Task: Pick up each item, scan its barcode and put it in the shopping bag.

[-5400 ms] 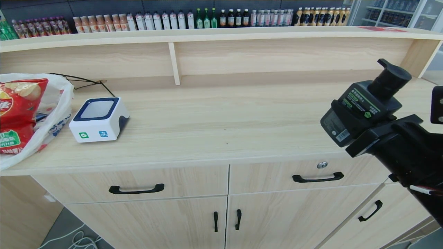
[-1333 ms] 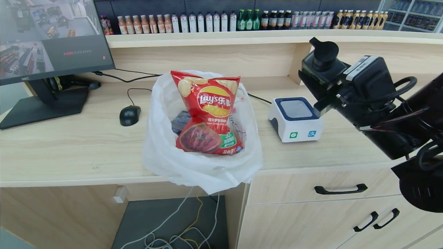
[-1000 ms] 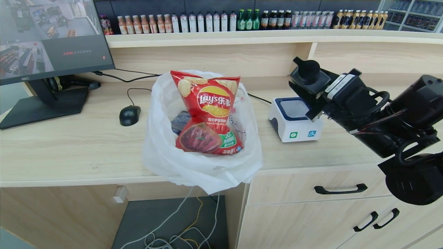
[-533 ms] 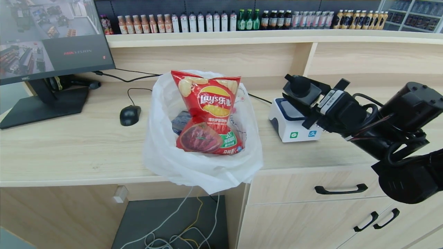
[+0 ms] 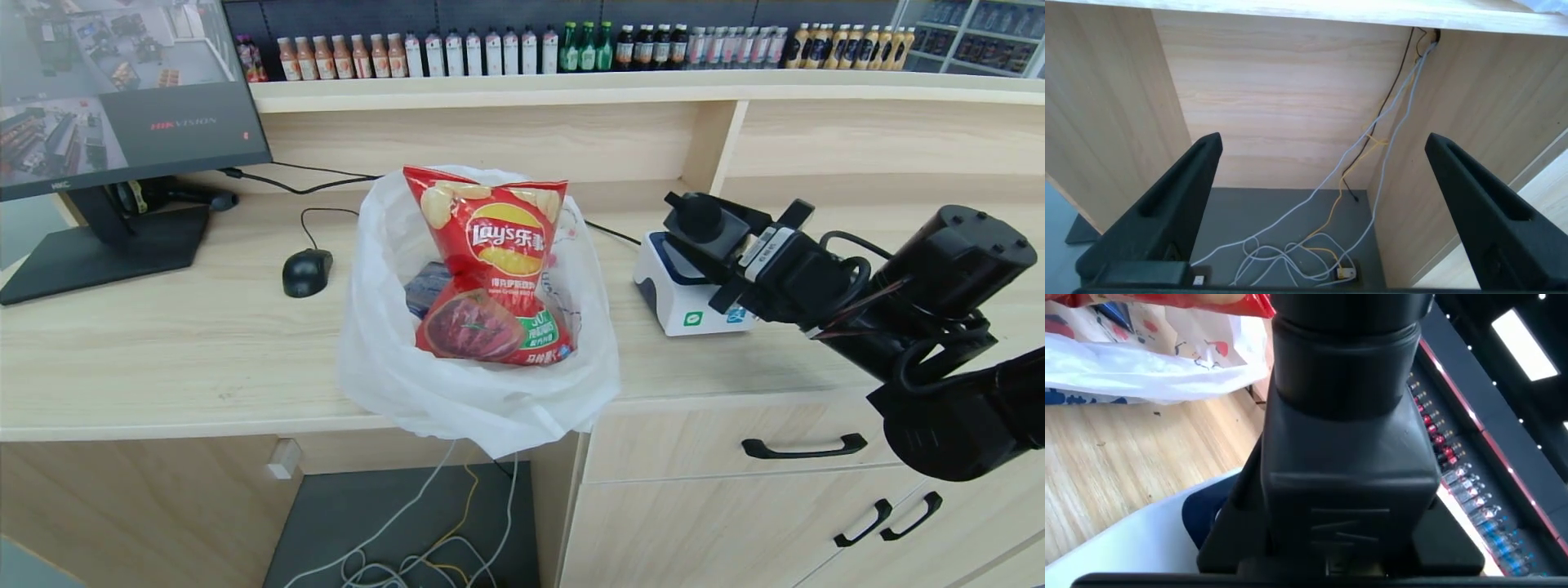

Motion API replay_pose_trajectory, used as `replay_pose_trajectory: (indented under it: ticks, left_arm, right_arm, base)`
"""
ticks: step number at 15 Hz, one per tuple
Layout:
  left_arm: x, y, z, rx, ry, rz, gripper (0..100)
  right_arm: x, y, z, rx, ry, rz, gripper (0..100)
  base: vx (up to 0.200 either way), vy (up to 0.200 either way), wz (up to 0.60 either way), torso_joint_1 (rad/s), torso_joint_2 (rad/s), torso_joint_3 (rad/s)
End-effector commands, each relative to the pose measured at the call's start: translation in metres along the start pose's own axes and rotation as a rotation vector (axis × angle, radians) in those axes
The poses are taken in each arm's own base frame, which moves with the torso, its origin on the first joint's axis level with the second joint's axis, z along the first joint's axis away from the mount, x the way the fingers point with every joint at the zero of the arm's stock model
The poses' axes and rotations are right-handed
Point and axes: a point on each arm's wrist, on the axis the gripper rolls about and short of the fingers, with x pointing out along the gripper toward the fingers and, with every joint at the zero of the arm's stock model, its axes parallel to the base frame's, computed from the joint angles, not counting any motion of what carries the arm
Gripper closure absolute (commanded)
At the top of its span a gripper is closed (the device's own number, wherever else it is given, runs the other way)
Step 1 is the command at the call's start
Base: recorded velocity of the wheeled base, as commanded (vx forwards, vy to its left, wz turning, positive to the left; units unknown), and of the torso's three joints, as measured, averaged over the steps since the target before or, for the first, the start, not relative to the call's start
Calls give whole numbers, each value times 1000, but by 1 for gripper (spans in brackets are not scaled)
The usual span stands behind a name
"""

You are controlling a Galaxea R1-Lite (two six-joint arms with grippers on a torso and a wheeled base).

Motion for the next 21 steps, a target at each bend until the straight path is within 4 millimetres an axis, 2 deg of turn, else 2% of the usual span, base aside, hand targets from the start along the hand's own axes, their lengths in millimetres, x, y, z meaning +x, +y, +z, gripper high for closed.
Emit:
replay_pose_trajectory:
  ticks: [1,13,21]
  left_arm:
    - [0,0,0,-1,0,1,0]
    - [0,0,0,-1,0,1,0]
    - [0,0,0,-1,0,1,0]
  right_arm:
    - [1,5,-4,7,11,15,100]
    - [1,1,1,-9,-4,4,100]
    - [1,-6,16,-12,-41,-15,100]
  base:
    - [0,0,0,0,0,0]
    - [0,0,0,0,0,0]
    - [0,0,0,0,0,0]
